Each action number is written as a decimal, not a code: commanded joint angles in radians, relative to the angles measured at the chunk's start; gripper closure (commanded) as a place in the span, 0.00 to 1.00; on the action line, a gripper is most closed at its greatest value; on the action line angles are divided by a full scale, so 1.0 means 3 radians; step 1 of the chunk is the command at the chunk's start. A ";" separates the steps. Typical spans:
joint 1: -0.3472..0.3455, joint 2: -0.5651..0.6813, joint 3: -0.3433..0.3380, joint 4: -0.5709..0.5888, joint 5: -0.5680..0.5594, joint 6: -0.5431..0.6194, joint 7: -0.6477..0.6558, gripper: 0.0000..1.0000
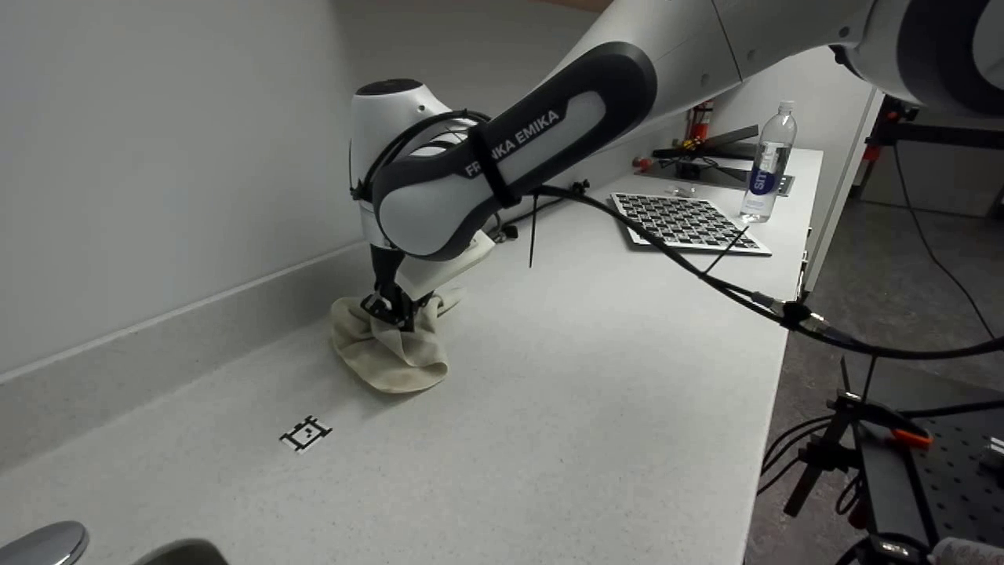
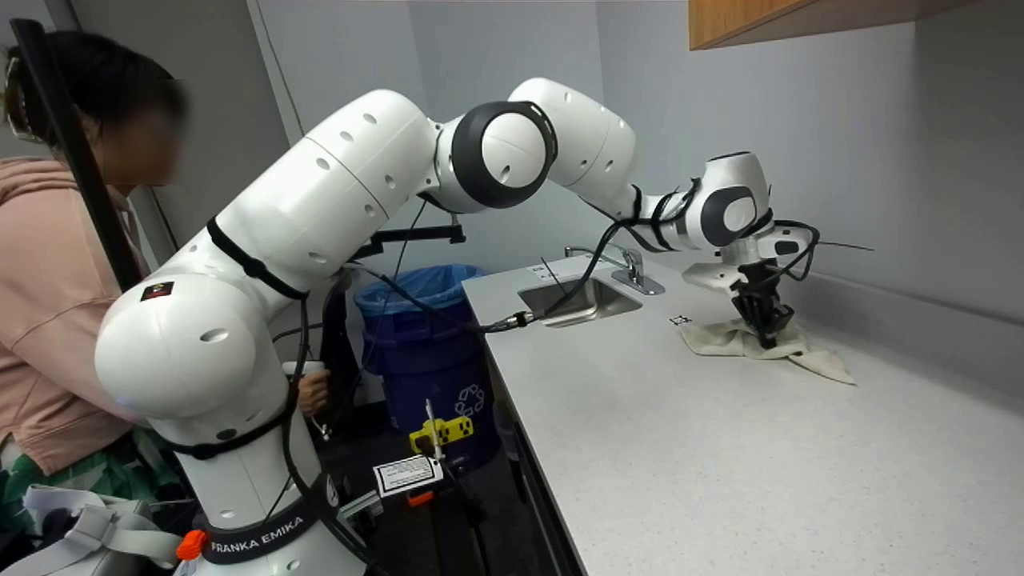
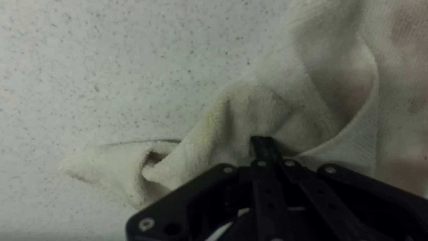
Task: Use the towel to wipe the countertop
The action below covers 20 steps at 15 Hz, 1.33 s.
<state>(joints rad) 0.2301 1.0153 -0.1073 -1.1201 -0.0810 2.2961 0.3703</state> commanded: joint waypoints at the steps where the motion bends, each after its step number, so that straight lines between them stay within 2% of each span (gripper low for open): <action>1: 0.0098 0.0340 -0.0206 0.0249 -0.0246 0.0140 0.0198 1.00; 8: 0.0232 0.0559 -0.0541 0.0455 -0.0622 0.0279 0.0553 1.00; 12: 0.0262 0.0588 -0.0629 0.0477 -0.0714 0.0274 0.0717 1.00; 16: 0.0251 0.0509 -0.0594 0.0395 -0.0674 0.0256 0.0831 1.00; 20: 0.0208 0.0258 -0.0409 0.0138 -0.0555 0.0166 0.0694 1.00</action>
<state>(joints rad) 0.3054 1.1215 -0.2727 -1.0152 -0.2750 2.3601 0.5904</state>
